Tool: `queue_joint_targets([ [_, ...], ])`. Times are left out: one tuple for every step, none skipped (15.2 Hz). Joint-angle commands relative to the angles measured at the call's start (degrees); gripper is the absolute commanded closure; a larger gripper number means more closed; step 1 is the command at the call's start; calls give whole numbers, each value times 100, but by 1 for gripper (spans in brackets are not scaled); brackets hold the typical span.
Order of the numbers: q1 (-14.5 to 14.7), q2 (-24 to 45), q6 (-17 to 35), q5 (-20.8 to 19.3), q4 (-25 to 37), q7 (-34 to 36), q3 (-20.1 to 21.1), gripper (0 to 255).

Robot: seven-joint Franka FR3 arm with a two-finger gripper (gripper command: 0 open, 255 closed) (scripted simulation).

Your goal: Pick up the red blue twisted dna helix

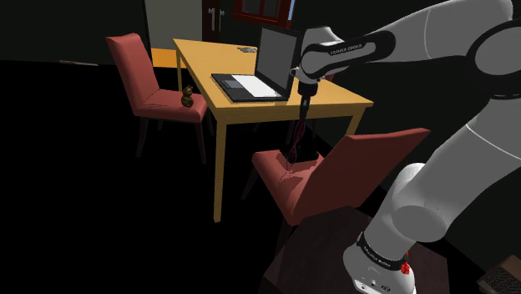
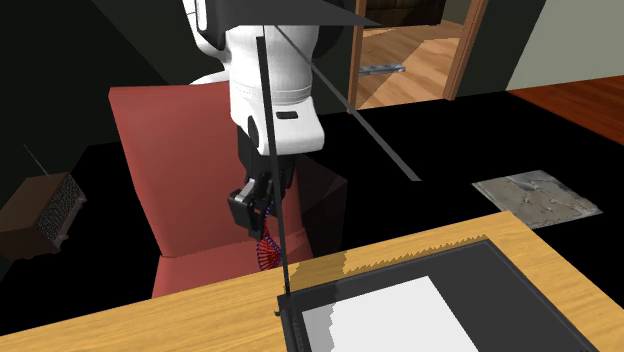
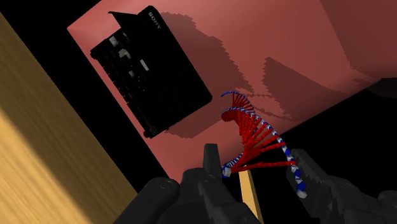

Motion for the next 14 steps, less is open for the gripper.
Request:
queue_joint_targets([
  [1, -22, -115, 2, 89, -17, 7, 255],
  [3, -39, -192, 5, 150, -25, 14, 255],
  [6, -55, -270, 8, 212, -32, 21, 255],
  [8, -70, -347, 11, 275, -41, 29, 255],
  [11, -83, -424, 14, 340, -49, 36, 255],
  [14, -96, -501, 17, 405, -57, 43, 255],
  [16, -106, -577, 21, 471, -66, 49, 255],
  [19, -116, -654, 24, 539, -75, 56, 255],
  [22, -124, -730, 28, 608, -85, 63, 255],
  [24, -131, -806, 32, 678, -94, 69, 255],
  [27, -137, -882, 37, 749, -104, 75, 255],
  [30, -141, -958, 41, 822, -114, 81, 255],
  [33, -144, -1034, 46, 896, -124, 87, 255],
  [35, -145, -1110, 51, 971, -135, 92, 255],
])
